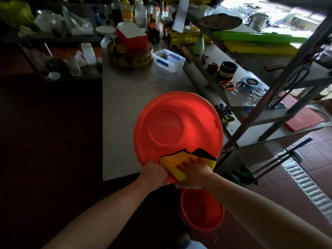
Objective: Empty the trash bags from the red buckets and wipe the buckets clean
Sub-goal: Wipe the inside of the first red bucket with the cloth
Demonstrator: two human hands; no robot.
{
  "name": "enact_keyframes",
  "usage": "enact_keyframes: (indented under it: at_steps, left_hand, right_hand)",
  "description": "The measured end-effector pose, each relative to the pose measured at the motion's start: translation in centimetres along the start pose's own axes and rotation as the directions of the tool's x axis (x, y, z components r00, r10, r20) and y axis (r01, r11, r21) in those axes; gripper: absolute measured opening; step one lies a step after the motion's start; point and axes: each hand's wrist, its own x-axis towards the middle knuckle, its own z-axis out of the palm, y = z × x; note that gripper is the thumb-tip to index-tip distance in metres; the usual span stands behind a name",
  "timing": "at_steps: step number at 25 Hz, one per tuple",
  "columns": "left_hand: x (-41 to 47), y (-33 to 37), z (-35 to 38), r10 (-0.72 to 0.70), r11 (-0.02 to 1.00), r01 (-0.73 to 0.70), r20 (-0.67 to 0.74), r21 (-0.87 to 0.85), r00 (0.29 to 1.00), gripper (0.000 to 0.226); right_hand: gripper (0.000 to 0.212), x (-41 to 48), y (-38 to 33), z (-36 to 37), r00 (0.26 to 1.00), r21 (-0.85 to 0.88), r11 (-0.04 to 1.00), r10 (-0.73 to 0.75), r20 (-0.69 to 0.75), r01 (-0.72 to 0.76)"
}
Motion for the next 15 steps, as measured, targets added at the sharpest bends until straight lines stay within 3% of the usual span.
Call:
enact_keyframes:
  at_steps: [4, 8, 10, 12, 15]
  left_hand:
    - [0.9, 0.3, 1.8, 0.037, 0.998, -0.037, 0.015, 0.058, 0.999, 0.059]
    - [1.4, 0.2, 3.2, 0.083, 0.996, -0.084, -0.122, -0.004, 0.989, 0.067]
    - [1.4, 0.5, 3.9, 0.073, 0.997, -0.079, -0.182, -0.022, 0.981, 0.073]
    - [1.3, 0.9, 4.4, 0.061, 0.997, -0.067, -0.196, -0.026, 0.979, 0.079]
    - [1.3, 1.6, 4.7, 0.044, 0.999, -0.044, -0.178, 0.004, 0.983, 0.086]
  right_hand:
    - [0.062, 3.1, 0.3, 0.3, 0.999, 0.067, 0.998, 0.000, 0.036, -0.003]
    - [0.081, 7.4, -0.5, 1.4, 0.999, 0.155, 0.988, 0.006, -0.046, 0.001]
    - [0.074, 9.6, -0.8, 1.7, 0.999, 0.162, 0.986, -0.022, -0.034, 0.027]
    - [0.068, 11.7, -0.2, 2.2, 0.997, 0.221, 0.975, -0.024, -0.069, 0.038]
    - [0.077, 14.1, 2.9, 3.1, 0.985, 0.191, 0.982, 0.038, -0.168, -0.005]
